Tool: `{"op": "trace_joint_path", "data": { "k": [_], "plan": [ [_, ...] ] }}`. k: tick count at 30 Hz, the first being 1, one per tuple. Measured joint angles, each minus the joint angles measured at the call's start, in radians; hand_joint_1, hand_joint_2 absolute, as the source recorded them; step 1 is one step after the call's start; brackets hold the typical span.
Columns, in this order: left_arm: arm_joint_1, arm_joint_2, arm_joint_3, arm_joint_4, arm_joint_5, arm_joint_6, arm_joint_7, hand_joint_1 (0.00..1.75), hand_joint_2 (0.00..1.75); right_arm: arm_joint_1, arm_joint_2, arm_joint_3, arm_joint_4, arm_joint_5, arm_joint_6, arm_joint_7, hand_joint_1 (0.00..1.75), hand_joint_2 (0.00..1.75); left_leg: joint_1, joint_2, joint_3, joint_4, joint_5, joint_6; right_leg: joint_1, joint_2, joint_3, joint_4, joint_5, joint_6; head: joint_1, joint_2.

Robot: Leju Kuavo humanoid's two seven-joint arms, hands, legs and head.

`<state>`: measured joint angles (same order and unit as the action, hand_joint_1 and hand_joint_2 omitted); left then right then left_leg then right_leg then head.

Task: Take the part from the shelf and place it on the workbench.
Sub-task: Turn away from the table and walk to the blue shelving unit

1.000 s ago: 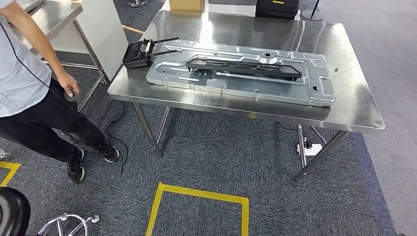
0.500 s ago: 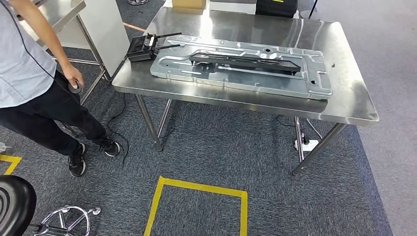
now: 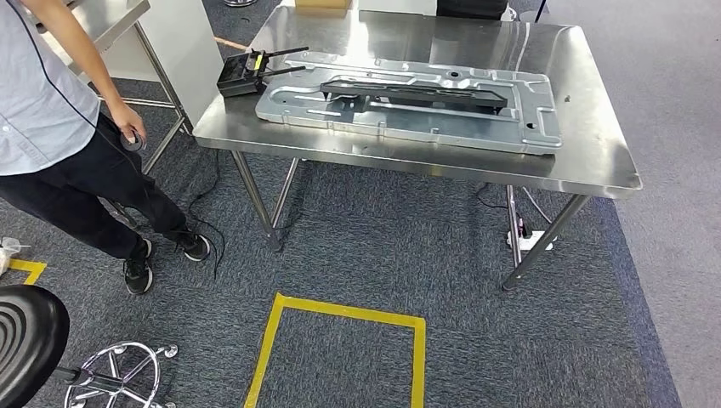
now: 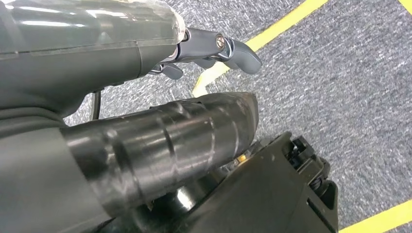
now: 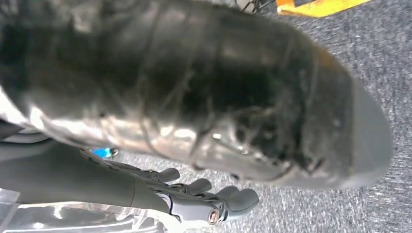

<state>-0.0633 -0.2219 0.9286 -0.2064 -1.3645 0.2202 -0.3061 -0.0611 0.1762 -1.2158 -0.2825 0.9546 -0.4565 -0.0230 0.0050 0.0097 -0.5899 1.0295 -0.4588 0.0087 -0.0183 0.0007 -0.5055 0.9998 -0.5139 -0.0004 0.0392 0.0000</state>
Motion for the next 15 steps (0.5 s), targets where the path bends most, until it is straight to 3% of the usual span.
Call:
{"op": "trace_joint_path", "data": {
  "k": [2, 4, 5, 6, 7, 10, 12, 15],
  "plan": [
    [0.001, 0.000, 0.001, 0.000, 0.002, 0.001, -0.001, 0.00, 0.00, -0.002, 0.004, 0.005, 0.007, 0.002, 0.009, -0.017, 0.00, 0.00, 0.003, -0.001, -0.033, 0.082, -0.069, -0.009, -0.001, -0.003, -0.014, -0.002, 0.014, -0.015, 0.000, 0.000],
    [0.002, 0.001, 0.001, 0.000, 0.003, 0.001, -0.002, 0.00, 0.00, -0.002, 0.006, 0.008, 0.010, 0.002, 0.017, -0.038, 0.00, 0.00, 0.004, -0.001, -0.078, 0.214, -0.148, -0.015, 0.002, -0.004, -0.033, 0.000, 0.027, -0.019, -0.001, 0.000],
    [0.002, 0.001, 0.001, 0.000, 0.004, 0.001, -0.002, 0.00, 0.00, -0.001, 0.006, 0.009, 0.012, 0.000, 0.021, -0.047, 0.00, 0.00, 0.005, -0.001, -0.086, 0.255, -0.167, -0.016, 0.005, -0.004, -0.043, 0.002, 0.033, -0.020, -0.001, 0.000],
    [0.003, 0.001, 0.002, 0.000, 0.005, 0.001, -0.002, 0.00, 0.00, -0.001, 0.006, 0.009, 0.013, -0.001, 0.023, -0.053, 0.00, 0.00, 0.005, -0.001, -0.076, 0.260, -0.166, -0.014, 0.007, -0.004, -0.051, 0.003, 0.038, -0.019, -0.001, 0.000],
    [0.004, 0.002, 0.002, 0.000, 0.005, 0.001, -0.002, 0.00, 0.00, -0.001, 0.006, 0.009, 0.014, -0.002, 0.024, -0.057, 0.00, 0.00, 0.004, -0.002, -0.043, 0.220, -0.147, -0.010, 0.008, -0.004, -0.058, 0.005, 0.042, -0.018, -0.001, 0.000],
    [0.002, 0.004, 0.002, 0.000, 0.008, 0.001, -0.003, 0.00, 0.00, -0.001, 0.009, 0.009, 0.017, -0.004, 0.024, -0.061, 0.00, 0.00, -0.001, -0.002, 0.090, 0.007, -0.081, 0.009, 0.014, -0.003, -0.070, 0.010, 0.053, -0.011, -0.001, 0.000],
    [0.000, 0.005, 0.002, 0.000, 0.009, 0.001, -0.003, 0.00, 0.00, -0.002, 0.012, 0.009, 0.018, -0.005, 0.024, -0.061, 0.00, 0.00, -0.007, -0.001, 0.113, -0.045, -0.073, 0.017, 0.015, -0.005, -0.074, 0.012, 0.061, 0.000, 0.000, 0.000],
    [0.003, 0.006, 0.002, 0.000, 0.010, 0.001, -0.003, 0.00, 0.00, -0.002, 0.013, 0.009, 0.019, -0.006, 0.024, -0.062, 0.00, 0.00, -0.004, 0.002, 0.107, -0.055, -0.050, 0.032, 0.011, -0.004, -0.080, 0.019, 0.058, 0.018, 0.000, 0.000]
  ]
}}
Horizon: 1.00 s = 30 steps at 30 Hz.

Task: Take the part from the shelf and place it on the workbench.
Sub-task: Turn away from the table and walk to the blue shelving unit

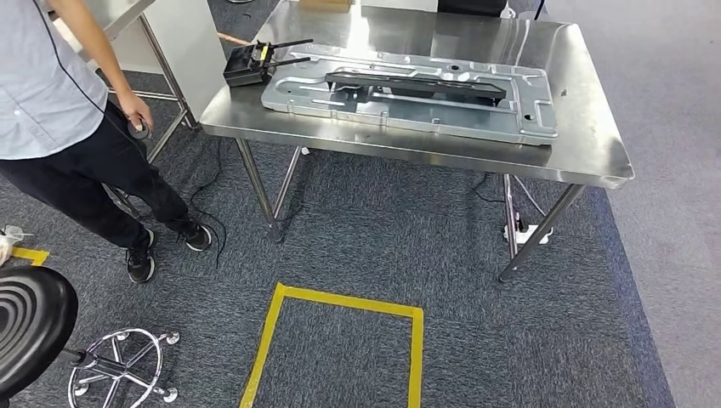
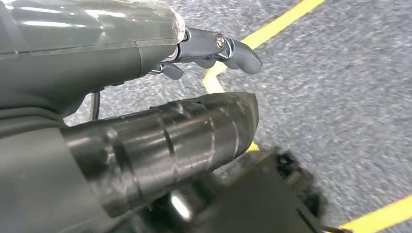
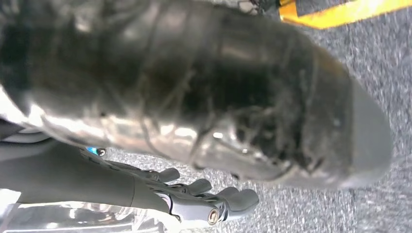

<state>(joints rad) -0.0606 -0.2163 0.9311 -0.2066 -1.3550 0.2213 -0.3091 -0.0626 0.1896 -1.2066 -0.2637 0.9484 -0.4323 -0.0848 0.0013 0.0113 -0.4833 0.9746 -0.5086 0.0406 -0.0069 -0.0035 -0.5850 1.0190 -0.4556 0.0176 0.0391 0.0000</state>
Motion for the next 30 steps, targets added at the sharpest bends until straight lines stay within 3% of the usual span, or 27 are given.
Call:
{"op": "trace_joint_path", "data": {
  "k": [2, 4, 5, 6, 7, 9, 11, 15, 16, 18, 20, 21, 22, 23, 25, 26, 27, 30],
  "plan": [
    [-0.001, 0.000, 0.000, 0.000, 0.000, 0.000, 0.000, 0.00, 0.00, 0.001, 0.000, 0.000, 0.000, -0.007, 0.001, -0.006, 0.00, 0.00, 0.005, 0.003, -0.011, -0.010, 0.021, 0.013, -0.002, 0.002, -0.029, 0.068, -0.059, 0.009, 0.001, 0.000],
    [-0.001, 0.001, 0.001, 0.000, 0.002, 0.000, 0.000, 0.00, 0.00, 0.001, 0.000, -0.001, 0.001, -0.019, 0.007, -0.026, 0.00, 0.00, 0.003, 0.004, -0.031, -0.008, 0.034, 0.018, -0.005, 0.003, -0.076, 0.194, -0.141, 0.017, 0.002, 0.000],
    [0.001, 0.001, 0.001, 0.000, 0.004, 0.000, 0.000, 0.00, 0.00, 0.001, 0.000, -0.001, 0.001, -0.025, 0.013, -0.040, 0.00, 0.00, 0.002, 0.004, -0.041, -0.004, 0.038, 0.017, -0.006, 0.003, -0.090, 0.245, -0.163, 0.020, 0.002, 0.000],
    [0.002, 0.001, 0.003, 0.000, 0.006, 0.000, 0.000, 0.00, 0.00, 0.001, 0.000, -0.002, 0.001, -0.029, 0.020, -0.055, 0.00, 0.00, 0.001, 0.005, -0.050, 0.001, 0.042, 0.016, -0.008, 0.003, -0.086, 0.260, -0.166, 0.022, 0.002, 0.000],
    [0.003, 0.001, 0.004, 0.000, 0.008, 0.000, -0.001, 0.00, 0.00, 0.002, 0.000, -0.002, 0.001, -0.034, 0.029, -0.070, 0.00, 0.00, 0.002, 0.005, -0.059, 0.007, 0.044, 0.014, -0.009, 0.002, -0.062, 0.236, -0.150, 0.024, 0.002, 0.000],
    [0.003, 0.001, 0.007, 0.000, 0.012, 0.000, -0.002, 0.00, 0.00, 0.001, -0.001, -0.005, 0.001, -0.044, 0.047, -0.097, 0.00, 0.00, 0.003, 0.005, -0.074, 0.023, 0.046, 0.010, -0.012, 0.002, 0.026, 0.100, -0.102, 0.022, 0.002, 0.000],
    [0.002, 0.001, 0.011, 0.000, 0.016, 0.001, -0.003, 0.00, 0.00, -0.001, -0.002, -0.011, 0.001, -0.057, 0.062, -0.118, 0.00, 0.00, 0.000, 0.004, -0.085, 0.037, 0.047, 0.001, -0.009, 0.004, 0.081, -0.001, -0.076, 0.013, 0.001, 0.000],
    [0.003, 0.001, 0.024, 0.000, 0.028, 0.004, -0.005, 0.00, 0.00, -0.001, -0.001, -0.024, 0.001, -0.067, 0.062, -0.155, 0.00, 0.00, 0.000, 0.001, -0.094, 0.046, 0.050, -0.025, -0.007, 0.004, 0.076, -0.016, -0.058, -0.016, 0.001, 0.000],
    [0.004, 0.001, 0.027, 0.000, 0.030, 0.006, -0.005, 0.00, 0.00, -0.001, -0.001, -0.025, 0.001, -0.064, 0.058, -0.163, 0.00, 0.00, 0.001, 0.000, -0.104, 0.066, 0.029, -0.031, -0.009, 0.003, 0.071, -0.018, -0.050, -0.025, 0.001, 0.000],
    [0.004, 0.001, 0.032, 0.000, 0.035, 0.008, -0.006, 0.00, 0.00, -0.002, 0.000, -0.025, 0.001, -0.058, 0.053, -0.170, 0.00, 0.00, 0.006, -0.002, -0.142, 0.166, -0.049, -0.041, -0.009, 0.000, 0.056, -0.020, -0.036, -0.037, 0.000, 0.000],
    [0.005, 0.001, 0.038, 0.000, 0.038, 0.011, -0.005, 0.00, 0.00, -0.001, 0.001, -0.025, 0.001, -0.053, 0.053, -0.174, 0.00, 0.00, 0.008, -0.002, -0.180, 0.285, -0.118, -0.047, -0.007, 0.000, 0.037, -0.018, -0.024, -0.039, 0.000, 0.000],
    [0.006, 0.002, 0.042, 0.000, 0.040, 0.011, -0.004, 0.00, 0.00, -0.001, 0.001, -0.025, 0.001, -0.050, 0.053, -0.176, 0.00, 0.00, 0.009, -0.002, -0.181, 0.311, -0.127, -0.047, -0.006, 0.000, 0.028, -0.016, -0.019, -0.038, 0.000, 0.000],
    [0.007, 0.002, 0.045, 0.000, 0.041, 0.012, -0.002, 0.00, 0.00, -0.001, 0.001, -0.025, 0.001, -0.047, 0.054, -0.179, 0.00, 0.00, 0.009, -0.002, -0.163, 0.297, -0.118, -0.047, -0.006, 0.000, 0.020, -0.014, -0.014, -0.036, 0.000, 0.000],
    [0.007, 0.002, 0.047, 0.000, 0.042, 0.012, -0.001, 0.00, 0.00, -0.001, 0.002, -0.025, 0.001, -0.044, 0.055, -0.182, 0.00, 0.00, 0.009, -0.002, -0.124, 0.244, -0.094, -0.044, -0.006, 0.001, 0.013, -0.012, -0.011, -0.034, -0.001, 0.000],
    [0.006, 0.003, 0.048, 0.000, 0.042, 0.012, 0.000, 0.00, 0.00, -0.001, 0.005, -0.025, 0.002, -0.041, 0.061, -0.192, 0.00, 0.00, 0.007, -0.003, -0.031, 0.096, -0.046, -0.034, -0.004, 0.001, 0.004, -0.006, -0.004, -0.027, -0.001, 0.000],
    [0.005, 0.003, 0.049, 0.000, 0.042, 0.012, 0.000, 0.00, 0.00, -0.001, 0.006, -0.025, 0.002, -0.041, 0.065, -0.196, 0.00, 0.00, 0.004, -0.004, -0.001, 0.042, -0.032, -0.029, -0.003, 0.001, 0.001, -0.003, -0.001, -0.022, 0.000, 0.000],
    [0.005, 0.004, 0.049, 0.000, 0.042, 0.012, 0.000, 0.00, 0.00, -0.002, 0.007, -0.025, 0.002, -0.040, 0.069, -0.200, 0.00, 0.00, 0.002, -0.004, 0.011, 0.017, -0.028, -0.025, -0.002, 0.001, -0.001, -0.001, 0.003, -0.016, 0.000, 0.000],
    [0.006, 0.004, 0.052, 0.000, 0.043, 0.013, 0.000, 0.00, 0.00, -0.001, 0.009, -0.024, 0.002, -0.035, 0.074, -0.210, 0.00, 0.00, 0.000, -0.003, 0.002, 0.009, -0.013, -0.008, -0.004, 0.001, -0.006, 0.001, 0.009, 0.004, 0.000, 0.000]
  ]
}}
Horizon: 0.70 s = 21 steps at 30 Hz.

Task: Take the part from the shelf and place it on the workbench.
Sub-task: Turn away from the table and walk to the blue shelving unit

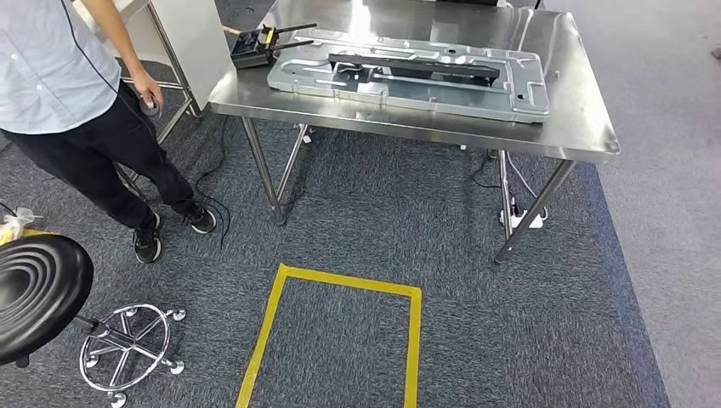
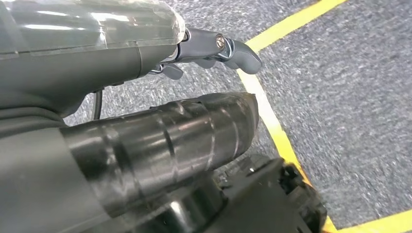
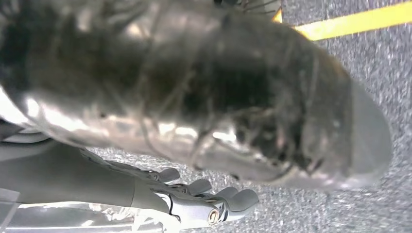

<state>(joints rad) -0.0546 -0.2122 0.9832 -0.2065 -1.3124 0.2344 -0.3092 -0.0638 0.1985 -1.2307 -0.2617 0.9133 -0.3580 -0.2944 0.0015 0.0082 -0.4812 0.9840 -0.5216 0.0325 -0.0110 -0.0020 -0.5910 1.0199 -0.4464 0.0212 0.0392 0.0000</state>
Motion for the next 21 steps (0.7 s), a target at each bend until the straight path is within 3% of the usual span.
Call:
{"op": "trace_joint_path", "data": {
  "k": [1, 3, 5, 6, 7, 8, 10, 12, 15, 16, 17, 19, 21],
  "plan": [
    [0.000, 0.000, 0.001, 0.000, 0.000, 0.001, 0.000, 0.00, 0.00, 0.000, 0.000, 0.000, 0.000, 0.002, 0.000, -0.003, 0.00, 0.00, 0.002, 0.002, -0.005, -0.003, 0.009, 0.009, -0.001, 0.001, -0.006, 0.014, -0.015, 0.006, 0.001, 0.000],
    [-0.001, 0.000, 0.002, 0.000, 0.000, 0.003, 0.000, 0.00, 0.00, 0.001, 0.001, 0.000, 0.000, 0.004, 0.000, -0.006, 0.00, 0.00, 0.003, 0.005, -0.020, -0.006, 0.025, 0.023, -0.004, 0.002, -0.039, 0.100, -0.087, 0.014, 0.001, 0.000],
    [0.000, 0.000, 0.002, 0.000, 0.000, 0.004, 0.000, 0.00, 0.00, 0.001, 0.001, 0.000, 0.000, 0.006, 0.000, -0.007, 0.00, 0.00, 0.001, 0.005, -0.039, -0.002, 0.037, 0.028, -0.004, 0.002, -0.082, 0.226, -0.163, 0.021, 0.002, 0.000],
    [0.001, 0.000, 0.003, 0.000, 0.000, 0.004, 0.000, 0.00, 0.00, 0.001, 0.001, 0.000, 0.000, 0.007, 0.000, -0.008, 0.00, 0.00, 0.000, 0.006, -0.049, 0.002, 0.041, 0.028, -0.004, 0.002, -0.089, 0.263, -0.177, 0.023, 0.001, 0.000],
    [0.002, 0.000, 0.003, 0.000, 0.000, 0.005, 0.000, 0.00, 0.00, 0.001, 0.001, 0.000, 0.000, 0.008, 0.000, -0.008, 0.00, 0.00, -0.001, 0.006, -0.058, 0.007, 0.045, 0.027, -0.004, 0.002, -0.078, 0.264, -0.173, 0.024, 0.001, 0.000],
    [0.002, 0.000, 0.003, 0.000, 0.000, 0.005, 0.000, 0.00, 0.00, 0.001, 0.001, 0.000, 0.000, 0.009, 0.000, -0.008, 0.00, 0.00, -0.001, 0.006, -0.066, 0.012, 0.047, 0.025, -0.004, 0.002, -0.046, 0.224, -0.151, 0.023, 0.001, 0.000],
    [0.002, 0.000, 0.004, 0.000, 0.001, 0.005, 0.000, 0.00, 0.00, 0.001, 0.001, 0.001, 0.000, 0.010, 0.000, -0.009, 0.00, 0.00, -0.003, 0.005, -0.078, 0.024, 0.050, 0.021, -0.002, 0.002, 0.044, 0.083, -0.103, 0.015, 0.002, 0.000],
    [0.001, 0.000, 0.004, 0.000, 0.002, 0.007, -0.001, 0.00, 0.00, -0.001, 0.001, 0.001, 0.000, 0.011, 0.000, -0.013, 0.00, 0.00, -0.006, 0.005, -0.086, 0.033, 0.053, 0.012, 0.002, 0.002, 0.089, -0.004, -0.084, 0.003, 0.001, 0.000],
    [-0.002, 0.000, 0.006, 0.000, 0.002, 0.008, -0.008, 0.00, 0.00, -0.001, 0.001, 0.001, 0.000, 0.011, 0.001, -0.019, 0.00, 0.00, -0.006, 0.004, -0.092, 0.033, 0.060, -0.006, 0.002, 0.002, 0.084, -0.017, -0.073, -0.016, 0.001, 0.000],
    [-0.002, 0.000, 0.007, 0.000, 0.002, 0.009, -0.010, 0.00, 0.00, -0.001, 0.002, 0.001, 0.001, 0.011, 0.002, -0.019, 0.00, 0.00, -0.005, 0.003, -0.097, 0.043, 0.050, -0.012, 0.000, 0.001, 0.082, -0.021, -0.067, -0.024, 0.001, 0.000],
    [-0.001, 0.000, 0.008, 0.000, 0.001, 0.009, -0.011, 0.00, 0.00, -0.002, 0.002, 0.001, 0.001, 0.011, 0.002, -0.020, 0.00, 0.00, -0.004, 0.001, -0.109, 0.070, 0.028, -0.017, -0.004, -0.001, 0.078, -0.024, -0.060, -0.031, 0.000, 0.000],
    [-0.001, 0.001, 0.010, 0.000, 0.001, 0.011, -0.012, 0.00, 0.00, -0.002, 0.002, 0.001, 0.001, 0.011, 0.007, -0.023, 0.00, 0.00, 0.001, -0.001, -0.153, 0.180, -0.049, -0.026, -0.004, -0.002, 0.065, -0.026, -0.049, -0.040, -0.001, 0.000],
    [0.000, 0.001, 0.013, 0.000, 0.001, 0.011, -0.012, 0.00, 0.00, -0.002, 0.002, 0.001, 0.001, 0.010, 0.015, -0.024, 0.00, 0.00, 0.006, -0.001, -0.190, 0.288, -0.100, -0.034, -0.003, -0.001, 0.052, -0.023, -0.042, -0.040, -0.002, 0.000]
  ]
}}
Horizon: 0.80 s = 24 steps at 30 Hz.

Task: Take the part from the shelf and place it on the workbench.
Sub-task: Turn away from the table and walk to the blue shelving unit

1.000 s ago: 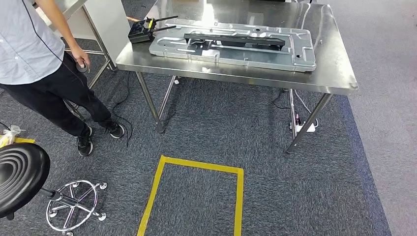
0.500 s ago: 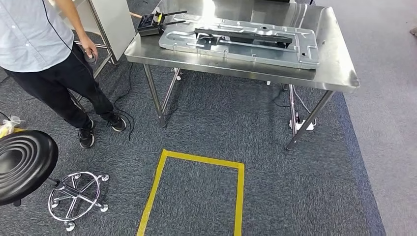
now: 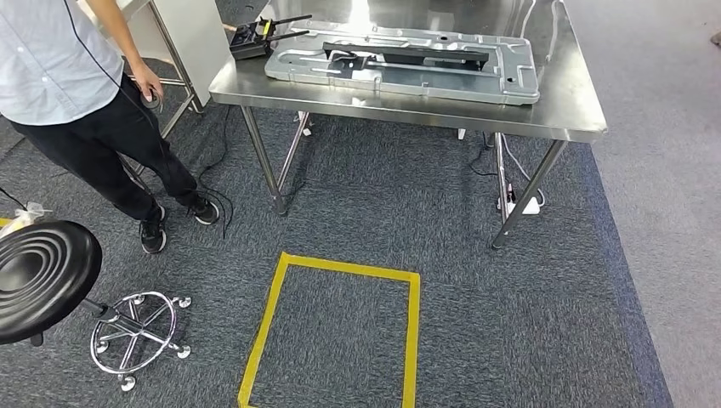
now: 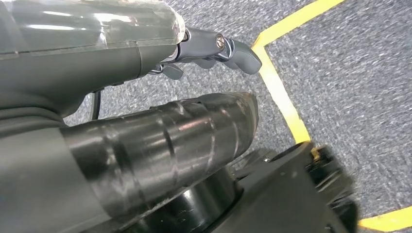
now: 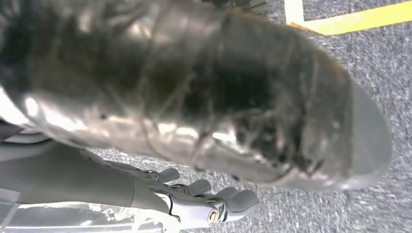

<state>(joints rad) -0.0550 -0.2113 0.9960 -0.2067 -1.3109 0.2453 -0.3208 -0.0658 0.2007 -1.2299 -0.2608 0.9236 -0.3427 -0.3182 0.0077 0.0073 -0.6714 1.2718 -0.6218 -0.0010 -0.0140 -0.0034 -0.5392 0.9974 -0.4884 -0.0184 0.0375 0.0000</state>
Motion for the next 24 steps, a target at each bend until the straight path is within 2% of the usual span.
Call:
{"op": "trace_joint_path", "data": {
  "k": [1, 2, 4, 5, 6, 7, 10, 11, 12, 14, 15, 16, 17, 18, 20, 21, 22, 24],
  "plan": [
    [0.000, 0.000, 0.002, 0.000, 0.000, 0.000, 0.000, 0.00, 0.00, 0.000, 0.000, 0.000, 0.000, 0.000, 0.003, 0.000, 0.00, 0.00, 0.002, 0.000, 0.004, 0.010, 0.002, -0.002, 0.000, 0.002, -0.006, 0.002, 0.003, 0.002, 0.000, 0.000],
    [0.000, 0.000, 0.003, 0.000, 0.000, 0.000, 0.000, 0.00, 0.00, 0.000, 0.000, 0.000, 0.000, 0.000, 0.004, 0.002, 0.00, 0.00, 0.003, 0.000, 0.028, -0.021, 0.021, -0.002, 0.000, 0.005, -0.010, 0.005, 0.005, 0.004, 0.000, 0.000],
    [0.000, 0.001, 0.004, 0.000, 0.000, 0.000, 0.000, 0.00, 0.00, -0.001, 0.000, 0.000, 0.001, 0.000, 0.004, 0.005, 0.00, 0.00, 0.006, -0.016, 0.113, -0.160, 0.075, 0.001, -0.001, 0.014, -0.017, 0.013, 0.008, 0.010, 0.000, 0.000],
    [0.000, 0.002, 0.005, 0.000, 0.000, 0.001, 0.000, 0.00, 0.00, -0.003, 0.001, 0.000, 0.002, 0.000, 0.004, 0.007, 0.00, 0.00, 0.006, -0.026, 0.146, -0.220, 0.092, 0.005, -0.001, 0.019, -0.021, 0.016, 0.010, 0.014, 0.000, 0.000],
    [0.000, 0.002, 0.006, 0.000, 0.000, 0.002, 0.000, 0.00, 0.00, -0.004, 0.001, 0.000, 0.002, 0.000, 0.004, 0.007, 0.00, 0.00, 0.004, -0.034, 0.165, -0.257, 0.100, 0.009, 0.000, 0.023, -0.024, 0.019, 0.012, 0.020, 0.000, 0.000],
    [0.000, 0.002, 0.006, 0.000, -0.001, 0.003, 0.000, 0.00, 0.00, -0.005, 0.001, 0.000, 0.002, 0.000, 0.005, 0.007, 0.00, 0.00, 0.002, -0.037, 0.167, -0.268, 0.098, 0.012, 0.000, 0.026, -0.027, 0.020, 0.015, 0.026, 0.000, 0.000],
    [-0.001, 0.003, 0.007, 0.000, -0.002, 0.006, 0.000, 0.00, 0.00, -0.004, 0.001, 0.000, 0.003, 0.000, 0.006, 0.007, 0.00, 0.00, 0.002, -0.016, 0.163, -0.276, 0.113, 0.032, -0.001, 0.034, -0.035, 0.024, 0.016, 0.045, 0.001, 0.000],
    [-0.001, 0.003, 0.007, 0.000, -0.002, 0.007, 0.000, 0.00, 0.00, -0.004, 0.001, 0.000, 0.003, 0.000, 0.006, 0.007, 0.00, 0.00, 0.004, -0.009, 0.162, -0.281, 0.119, 0.041, -0.001, 0.030, -0.045, 0.043, 0.000, 0.050, 0.001, 0.000],
    [-0.002, 0.003, 0.007, 0.000, -0.002, 0.007, 0.000, 0.00, 0.00, -0.004, 0.001, 0.000, 0.003, 0.000, 0.006, 0.007, 0.00, 0.00, 0.005, -0.001, 0.160, -0.285, 0.125, 0.048, -0.002, 0.025, -0.063, 0.083, -0.029, 0.053, 0.001, 0.000],
    [-0.002, 0.003, 0.007, 0.000, -0.002, 0.008, 0.000, 0.00, 0.00, -0.004, 0.001, 0.000, 0.004, 0.000, 0.006, 0.007, 0.00, 0.00, 0.002, 0.014, 0.153, -0.285, 0.129, 0.055, -0.002, 0.017, -0.115, 0.205, -0.099, 0.058, 0.002, 0.000],
    [-0.001, 0.004, 0.007, 0.000, -0.002, 0.008, 0.000, 0.00, 0.00, -0.004, 0.001, 0.000, 0.004, 0.000, 0.006, 0.007, 0.00, 0.00, 0.001, 0.024, 0.150, -0.284, 0.130, 0.056, -0.002, 0.016, -0.135, 0.257, -0.120, 0.061, 0.002, 0.000],
    [0.000, 0.004, 0.007, 0.000, -0.002, 0.008, 0.000, 0.00, 0.00, -0.003, 0.001, 0.000, 0.005, 0.000, 0.006, 0.007, 0.00, 0.00, -0.001, 0.033, 0.148, -0.283, 0.130, 0.056, -0.002, 0.014, -0.140, 0.280, -0.123, 0.062, 0.001, 0.000],
    [0.000, 0.004, 0.007, 0.000, -0.002, 0.008, 0.000, 0.00, 0.00, -0.003, 0.001, 0.000, 0.006, 0.000, 0.007, 0.007, 0.00, 0.00, -0.001, 0.042, 0.147, -0.281, 0.130, 0.056, -0.002, 0.011, -0.128, 0.266, -0.107, 0.062, 0.002, 0.000],
    [-0.001, 0.004, 0.007, 0.000, -0.002, 0.008, 0.000, 0.00, 0.00, -0.003, 0.001, 0.000, 0.006, 0.000, 0.008, 0.007, 0.00, 0.00, -0.002, 0.050, 0.147, -0.280, 0.129, 0.055, -0.002, 0.003, -0.097, 0.216, -0.078, 0.060, 0.002, 0.000],
    [-0.002, 0.004, 0.007, 0.000, -0.002, 0.007, -0.002, 0.00, 0.00, -0.004, 0.001, 0.000, 0.006, 0.001, 0.013, 0.010, 0.00, 0.00, -0.006, 0.065, 0.148, -0.274, 0.125, 0.049, 0.004, -0.036, -0.024, 0.082, -0.028, 0.051, 0.002, 0.000],
    [-0.002, 0.004, 0.007, 0.000, -0.002, 0.007, -0.004, 0.00, 0.00, -0.006, 0.001, 0.000, 0.006, 0.003, 0.016, 0.013, 0.00, 0.00, -0.008, 0.073, 0.148, -0.272, 0.123, 0.044, 0.008, -0.052, -0.001, 0.036, -0.015, 0.044, 0.001, 0.000],
    [-0.003, 0.004, 0.007, 0.000, -0.001, 0.008, -0.005, 0.00, 0.00, -0.006, 0.001, 0.000, 0.006, 0.005, 0.018, 0.015, 0.00, 0.00, -0.011, 0.080, 0.148, -0.270, 0.122, 0.038, 0.011, -0.061, 0.007, 0.014, -0.013, 0.038, 0.001, 0.000],
    [-0.004, 0.004, 0.008, 0.000, 0.000, 0.017, -0.004, 0.00, 0.00, -0.005, 0.001, 0.000, 0.007, 0.010, 0.020, 0.021, 0.00, 0.00, -0.013, 0.095, 0.150, -0.270, 0.120, 0.028, 0.012, -0.047, 0.002, 0.010, -0.011, 0.027, 0.000, 0.000]
  ]
}}
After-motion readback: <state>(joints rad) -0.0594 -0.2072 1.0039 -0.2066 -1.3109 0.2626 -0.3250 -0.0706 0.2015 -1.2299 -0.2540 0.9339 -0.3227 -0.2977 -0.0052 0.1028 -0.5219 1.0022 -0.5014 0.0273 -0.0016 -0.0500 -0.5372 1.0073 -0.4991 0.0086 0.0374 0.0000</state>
